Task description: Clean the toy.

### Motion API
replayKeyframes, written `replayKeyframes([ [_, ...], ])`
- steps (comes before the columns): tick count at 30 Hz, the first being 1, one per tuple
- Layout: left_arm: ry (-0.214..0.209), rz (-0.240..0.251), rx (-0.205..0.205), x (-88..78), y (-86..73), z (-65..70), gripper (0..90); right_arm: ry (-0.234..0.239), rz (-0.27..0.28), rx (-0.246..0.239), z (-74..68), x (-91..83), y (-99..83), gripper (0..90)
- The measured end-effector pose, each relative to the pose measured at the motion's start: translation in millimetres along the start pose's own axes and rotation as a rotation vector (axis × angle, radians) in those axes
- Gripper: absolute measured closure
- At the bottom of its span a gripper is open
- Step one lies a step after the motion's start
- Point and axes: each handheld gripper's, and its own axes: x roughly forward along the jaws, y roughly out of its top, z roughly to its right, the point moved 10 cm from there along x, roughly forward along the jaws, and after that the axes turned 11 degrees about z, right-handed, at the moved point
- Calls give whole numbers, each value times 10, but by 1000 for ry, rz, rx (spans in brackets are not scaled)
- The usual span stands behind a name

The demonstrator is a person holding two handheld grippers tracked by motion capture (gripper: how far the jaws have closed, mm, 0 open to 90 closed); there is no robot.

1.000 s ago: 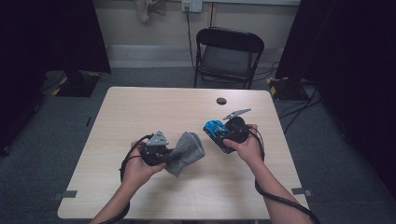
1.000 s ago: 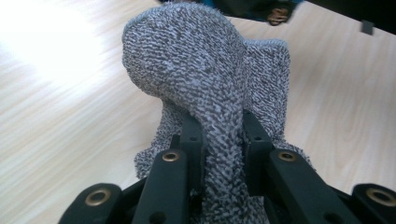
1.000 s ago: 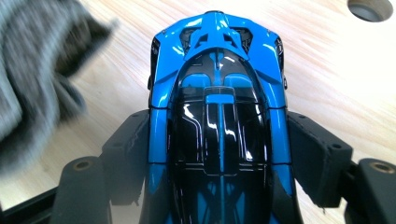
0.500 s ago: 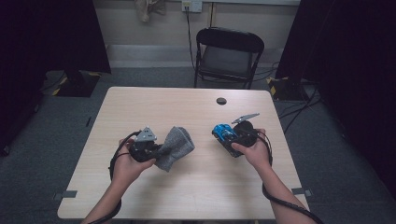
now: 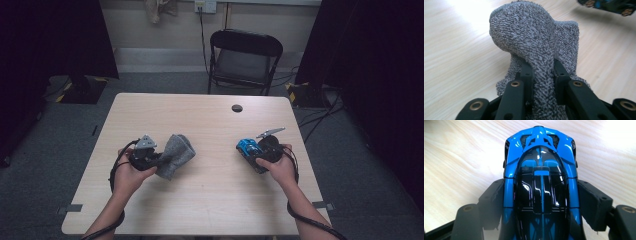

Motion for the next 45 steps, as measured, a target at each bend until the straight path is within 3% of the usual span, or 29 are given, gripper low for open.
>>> replayKeyframes([
  [5, 30, -19, -17, 36, -56, -179, 754, -11, -9, 18, 110, 56, -89, 287],
  [10, 85, -23, -34, 51, -102, -427, 753, -25, -20, 26, 180, 129, -166, 287],
  [17, 114, -33, -72, 98, -155, -620, 750, -29, -11, 44, 264, 198, -215, 287],
  [24, 120, -48, -79, 156, -264, -697, 743, -17, 4, 58, 286, 229, -221, 285],
  [27, 122, -43, -83, 173, -283, -707, 727, -23, 3, 42, 286, 241, -213, 284],
  [34, 130, -36, -78, 198, -284, -688, 586, -33, -16, 24, 279, 260, -200, 280],
  [40, 167, -15, -68, 192, -250, -695, 361, -41, -8, 15, 301, 264, -191, 228],
  [45, 176, -5, -67, 153, -185, -683, 290, -39, 12, 37, 306, 227, -161, 191],
])
